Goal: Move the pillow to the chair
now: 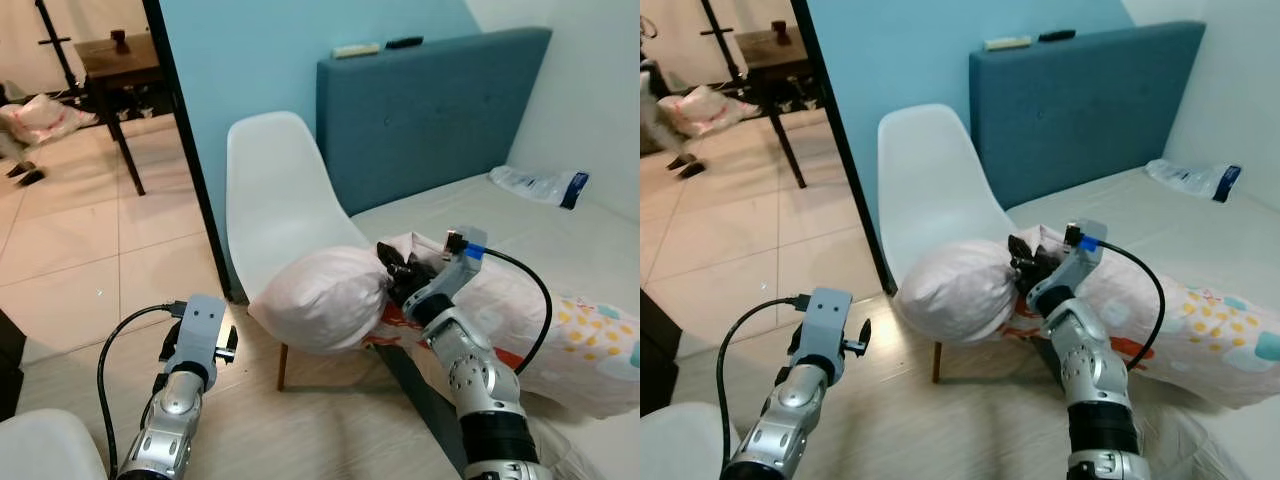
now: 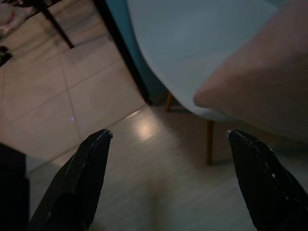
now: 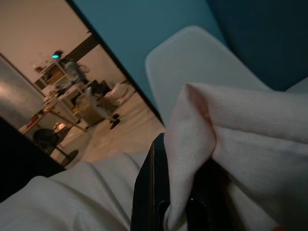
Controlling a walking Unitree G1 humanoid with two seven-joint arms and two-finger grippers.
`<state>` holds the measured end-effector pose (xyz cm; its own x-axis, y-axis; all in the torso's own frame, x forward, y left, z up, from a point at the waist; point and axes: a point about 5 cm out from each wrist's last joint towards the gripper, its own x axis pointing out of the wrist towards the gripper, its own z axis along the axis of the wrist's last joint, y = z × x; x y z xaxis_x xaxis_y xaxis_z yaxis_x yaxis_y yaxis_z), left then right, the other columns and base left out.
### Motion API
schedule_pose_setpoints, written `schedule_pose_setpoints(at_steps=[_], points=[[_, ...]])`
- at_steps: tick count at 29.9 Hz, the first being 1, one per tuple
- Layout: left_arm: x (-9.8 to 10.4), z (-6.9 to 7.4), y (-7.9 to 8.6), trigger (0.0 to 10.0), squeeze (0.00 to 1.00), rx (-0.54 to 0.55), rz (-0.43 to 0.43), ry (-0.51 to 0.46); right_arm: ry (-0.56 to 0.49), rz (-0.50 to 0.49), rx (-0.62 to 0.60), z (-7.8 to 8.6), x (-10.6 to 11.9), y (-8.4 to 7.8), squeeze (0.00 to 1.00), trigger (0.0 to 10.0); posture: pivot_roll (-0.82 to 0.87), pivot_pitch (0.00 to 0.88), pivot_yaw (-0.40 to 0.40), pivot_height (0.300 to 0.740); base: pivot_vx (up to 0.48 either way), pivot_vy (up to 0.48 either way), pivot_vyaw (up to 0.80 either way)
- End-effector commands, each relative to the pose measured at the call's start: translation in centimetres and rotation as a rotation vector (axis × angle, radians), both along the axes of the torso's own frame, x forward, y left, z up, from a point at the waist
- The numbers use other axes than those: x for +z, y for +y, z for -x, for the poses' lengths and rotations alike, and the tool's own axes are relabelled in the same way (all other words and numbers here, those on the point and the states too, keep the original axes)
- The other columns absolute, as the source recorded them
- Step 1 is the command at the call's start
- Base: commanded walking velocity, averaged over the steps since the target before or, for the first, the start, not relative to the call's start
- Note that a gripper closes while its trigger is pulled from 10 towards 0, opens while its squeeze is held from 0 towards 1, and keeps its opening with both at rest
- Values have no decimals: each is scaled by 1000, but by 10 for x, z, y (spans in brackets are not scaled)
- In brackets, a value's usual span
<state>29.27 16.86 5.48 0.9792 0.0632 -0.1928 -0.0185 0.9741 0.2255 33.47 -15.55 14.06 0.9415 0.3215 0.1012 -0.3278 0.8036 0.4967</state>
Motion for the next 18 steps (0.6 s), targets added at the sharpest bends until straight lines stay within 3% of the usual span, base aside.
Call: schedule_pose_setpoints(at_steps=[1,18], points=[[2,-1,-2,10000,0,-16,14,-12,-89,0,-6,-4,19,1,0,10000,-46,0,9,740,480,0,0],[3,-1,-6,10000,0,-31,19,-18,-131,49,13,-3,27,2,0,10000,-54,0,10,740,480,0,0]])
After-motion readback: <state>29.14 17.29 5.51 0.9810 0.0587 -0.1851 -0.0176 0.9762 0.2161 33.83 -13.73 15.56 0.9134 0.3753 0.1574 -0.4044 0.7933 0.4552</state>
